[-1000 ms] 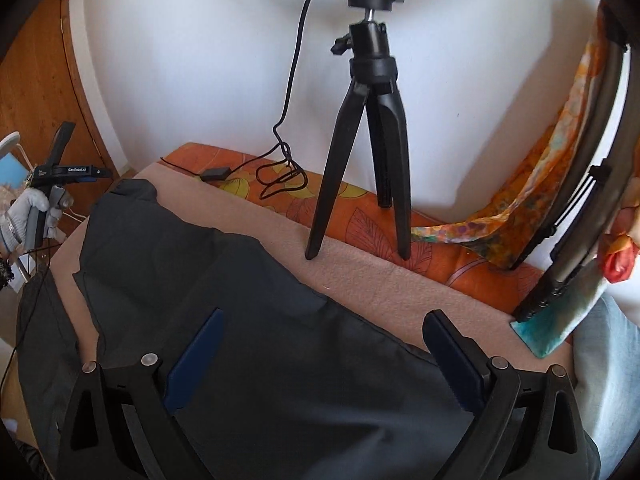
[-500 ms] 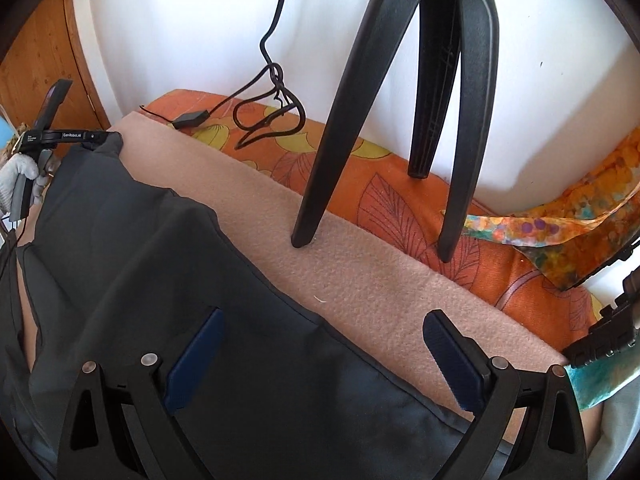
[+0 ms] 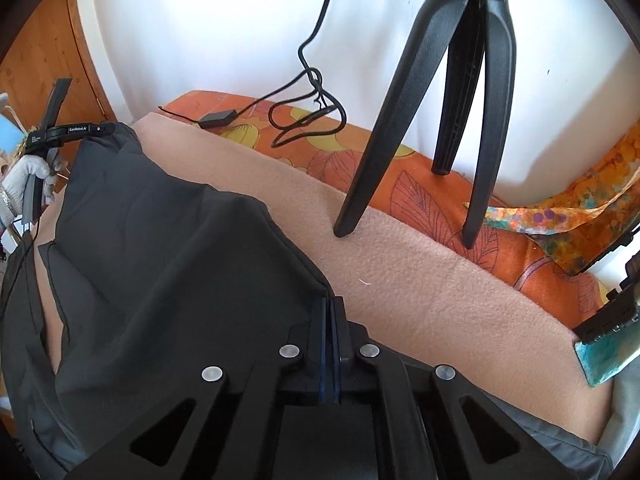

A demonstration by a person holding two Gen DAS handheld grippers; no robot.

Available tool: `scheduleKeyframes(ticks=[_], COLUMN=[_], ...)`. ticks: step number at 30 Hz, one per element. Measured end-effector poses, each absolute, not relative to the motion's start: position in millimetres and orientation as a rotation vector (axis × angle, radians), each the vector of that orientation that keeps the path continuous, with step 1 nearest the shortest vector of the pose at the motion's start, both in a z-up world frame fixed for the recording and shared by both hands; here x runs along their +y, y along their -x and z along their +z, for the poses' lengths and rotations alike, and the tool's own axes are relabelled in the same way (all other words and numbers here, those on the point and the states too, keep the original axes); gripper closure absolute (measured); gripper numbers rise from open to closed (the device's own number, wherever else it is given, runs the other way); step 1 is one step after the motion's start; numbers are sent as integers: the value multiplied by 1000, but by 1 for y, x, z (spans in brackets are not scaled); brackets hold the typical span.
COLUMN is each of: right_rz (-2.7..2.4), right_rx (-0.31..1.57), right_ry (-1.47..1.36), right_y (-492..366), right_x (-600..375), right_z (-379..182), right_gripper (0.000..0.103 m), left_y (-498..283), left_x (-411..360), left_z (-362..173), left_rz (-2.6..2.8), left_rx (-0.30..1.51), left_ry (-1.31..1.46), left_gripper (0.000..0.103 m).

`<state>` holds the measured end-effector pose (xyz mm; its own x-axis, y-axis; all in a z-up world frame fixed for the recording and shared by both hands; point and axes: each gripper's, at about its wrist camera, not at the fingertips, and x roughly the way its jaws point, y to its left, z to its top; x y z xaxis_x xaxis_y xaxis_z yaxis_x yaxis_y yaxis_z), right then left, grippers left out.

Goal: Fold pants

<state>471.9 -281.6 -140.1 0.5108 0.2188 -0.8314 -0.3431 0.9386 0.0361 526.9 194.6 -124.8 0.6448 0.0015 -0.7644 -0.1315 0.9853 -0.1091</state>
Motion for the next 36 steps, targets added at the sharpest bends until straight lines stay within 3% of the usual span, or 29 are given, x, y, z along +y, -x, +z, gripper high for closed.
scheduleKeyframes(ticks=[10, 19, 26, 36], right_rz=[361, 418, 464, 478], right_rx=[833, 781, 822, 939], right_ry=[98, 159, 154, 177], right_y=[-397, -296, -218, -143], right_x=[-291, -261, -248, -239], right_z=[-45, -1, -7, -59], right_gripper=[103, 103, 103, 103], left_y=[-463, -369, -282, -180], left_x=[217, 240, 248, 259], left_z=[-70, -47, -67, -125], left_rz=[58, 47, 36, -13], left_rx=[752, 678, 658, 685], left_ry=[210, 267, 253, 377], left_gripper=[91, 91, 91, 88])
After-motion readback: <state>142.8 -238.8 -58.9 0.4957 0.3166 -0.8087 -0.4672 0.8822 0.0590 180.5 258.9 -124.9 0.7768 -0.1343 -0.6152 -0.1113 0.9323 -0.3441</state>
